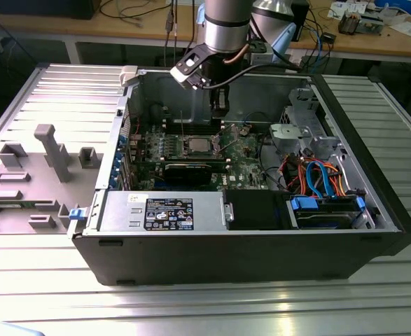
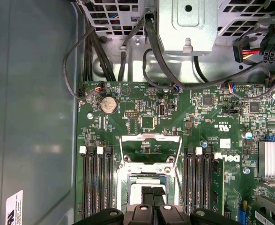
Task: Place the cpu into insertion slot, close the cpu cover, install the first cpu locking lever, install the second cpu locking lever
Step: 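Close the cpu cover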
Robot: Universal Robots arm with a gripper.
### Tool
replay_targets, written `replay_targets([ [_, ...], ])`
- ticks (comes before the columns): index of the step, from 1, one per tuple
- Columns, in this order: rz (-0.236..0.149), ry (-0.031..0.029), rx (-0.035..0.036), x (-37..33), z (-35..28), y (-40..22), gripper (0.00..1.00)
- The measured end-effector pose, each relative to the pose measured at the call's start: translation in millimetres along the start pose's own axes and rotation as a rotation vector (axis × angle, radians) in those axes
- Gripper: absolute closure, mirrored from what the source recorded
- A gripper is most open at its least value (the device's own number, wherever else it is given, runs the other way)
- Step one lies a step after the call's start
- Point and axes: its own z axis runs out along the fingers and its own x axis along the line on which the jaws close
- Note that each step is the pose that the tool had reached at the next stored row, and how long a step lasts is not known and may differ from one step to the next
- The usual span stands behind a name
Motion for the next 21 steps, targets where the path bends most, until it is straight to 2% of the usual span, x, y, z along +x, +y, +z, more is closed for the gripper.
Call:
replay_targets([
  [13,0.000,0.0001,0.0000,-0.1,0.0,2.8,0.89],
  [14,0.000,0.0000,0.0000,-0.1,0.1,5.4,0.89],
  [21,0.000,0.0001,0.0000,-0.1,0.1,7.9,0.89],
])
